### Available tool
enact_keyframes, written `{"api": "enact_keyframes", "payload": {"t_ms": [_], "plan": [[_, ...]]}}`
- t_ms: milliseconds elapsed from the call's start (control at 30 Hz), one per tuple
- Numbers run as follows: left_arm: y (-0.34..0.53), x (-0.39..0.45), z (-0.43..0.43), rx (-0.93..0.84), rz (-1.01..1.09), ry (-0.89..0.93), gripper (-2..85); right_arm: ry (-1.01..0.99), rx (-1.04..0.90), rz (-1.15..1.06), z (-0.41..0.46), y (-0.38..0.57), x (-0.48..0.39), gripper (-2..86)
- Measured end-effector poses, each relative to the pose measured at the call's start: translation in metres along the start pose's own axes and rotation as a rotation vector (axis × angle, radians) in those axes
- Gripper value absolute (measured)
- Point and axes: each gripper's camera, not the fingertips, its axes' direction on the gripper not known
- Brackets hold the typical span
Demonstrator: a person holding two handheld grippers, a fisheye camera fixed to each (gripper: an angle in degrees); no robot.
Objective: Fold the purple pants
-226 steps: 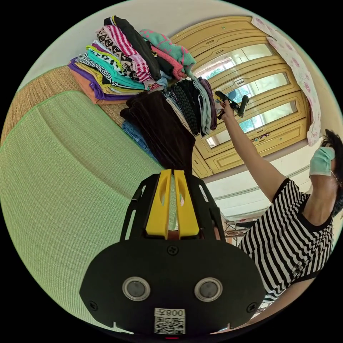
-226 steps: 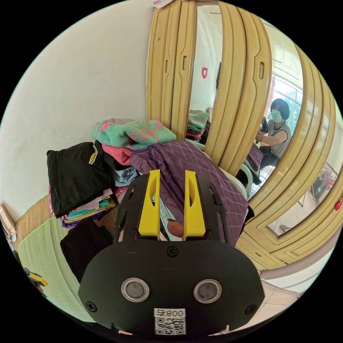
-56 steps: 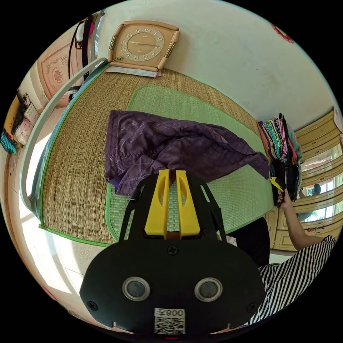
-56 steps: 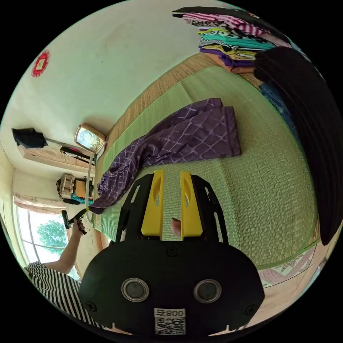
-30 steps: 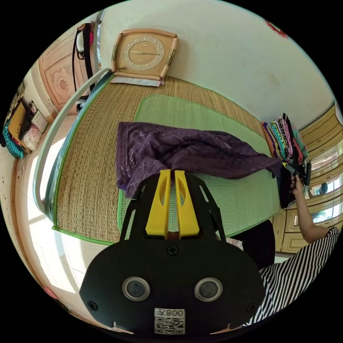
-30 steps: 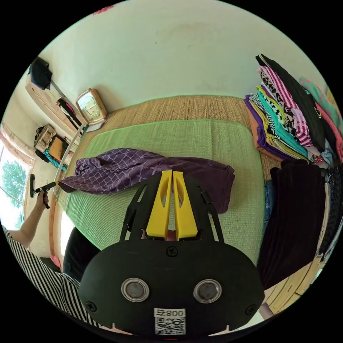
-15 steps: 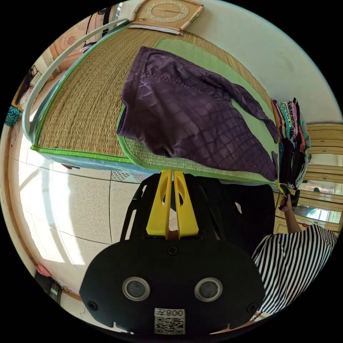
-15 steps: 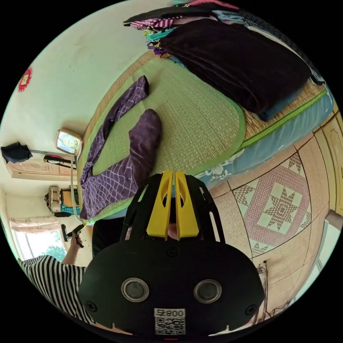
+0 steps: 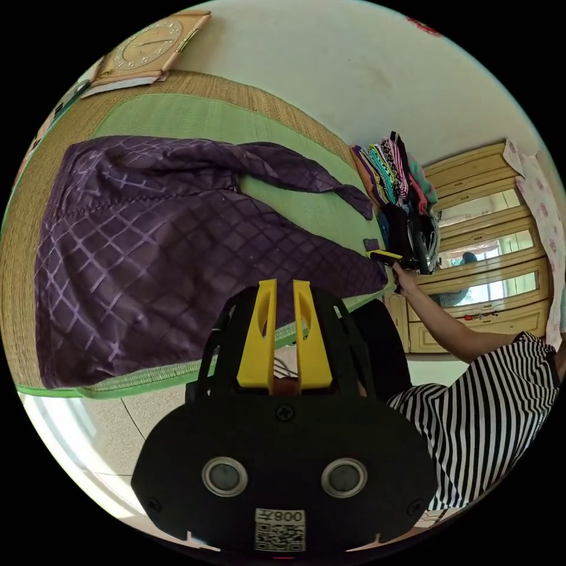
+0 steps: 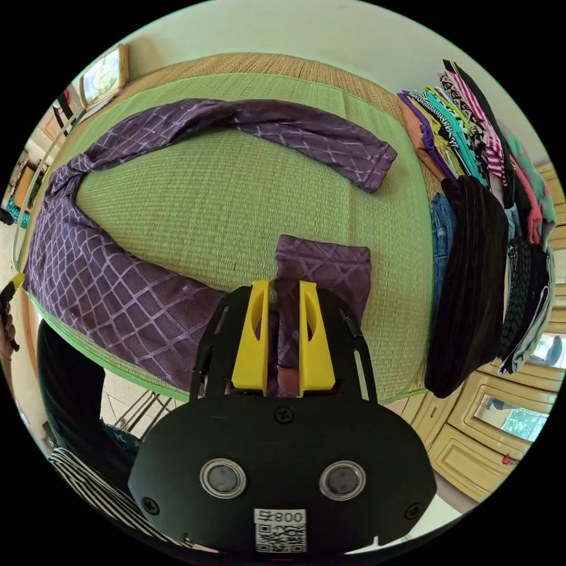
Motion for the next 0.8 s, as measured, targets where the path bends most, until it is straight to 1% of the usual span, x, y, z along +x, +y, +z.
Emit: {"api": "enact_keyframes", "payload": {"t_ms": [67, 133, 200, 233, 300, 367, 433, 500, 567, 633, 700, 733, 767, 800], "plan": [[-0.012, 0.004, 0.019, -0.029, 0.046, 0.024, 4.7, 0.013, 0.058, 0.034, -0.015, 0.008, 0.011, 2.4], [-0.022, 0.008, 0.032, -0.038, 0.092, 0.044, 4.5, -0.051, 0.142, 0.052, -0.043, 0.023, 0.030, 1.3], [-0.032, 0.012, 0.045, -0.058, 0.158, 0.038, 4.2, -0.159, 0.307, 0.154, -0.086, 0.057, 0.074, 0.6], [-0.034, 0.012, 0.048, -0.063, 0.172, 0.029, 4.2, -0.199, 0.350, 0.188, -0.095, 0.068, 0.088, 0.6], [-0.038, 0.007, 0.062, -0.090, 0.202, 0.010, 3.8, -0.335, 0.474, 0.342, -0.112, 0.115, 0.145, 0.4], [-0.038, -0.002, 0.074, -0.110, 0.198, 0.002, 3.6, -0.384, 0.469, 0.450, -0.100, 0.145, 0.181, 0.5], [-0.034, -0.014, 0.090, -0.142, 0.184, -0.023, 3.5, -0.414, 0.383, 0.569, -0.068, 0.170, 0.210, 0.8], [-0.027, -0.033, 0.111, -0.195, 0.153, -0.055, 3.3, -0.511, 0.283, 0.728, -0.020, 0.201, 0.237, 1.3], [-0.022, -0.047, 0.121, -0.216, 0.118, -0.072, 3.2, -0.541, 0.256, 0.783, -0.004, 0.213, 0.240, 1.7], [-0.017, -0.060, 0.123, -0.197, 0.094, -0.070, 3.1, -0.568, 0.283, 0.715, -0.007, 0.205, 0.226, 1.9], [-0.013, -0.079, 0.122, -0.151, 0.036, -0.103, 2.6, -0.585, 0.265, 0.543, -0.012, 0.169, 0.190, 1.9], [-0.012, -0.085, 0.123, -0.145, 0.016, -0.116, 2.3, -0.581, 0.251, 0.494, -0.012, 0.157, 0.179, 1.9], [-0.010, -0.097, 0.129, -0.149, -0.027, -0.158, 1.8, -0.572, 0.225, 0.397, -0.012, 0.133, 0.155, 1.7], [-0.007, -0.107, 0.139, -0.192, -0.039, -0.193, 1.2, -0.565, 0.181, 0.298, -0.007, 0.109, 0.128, 1.6]]}}
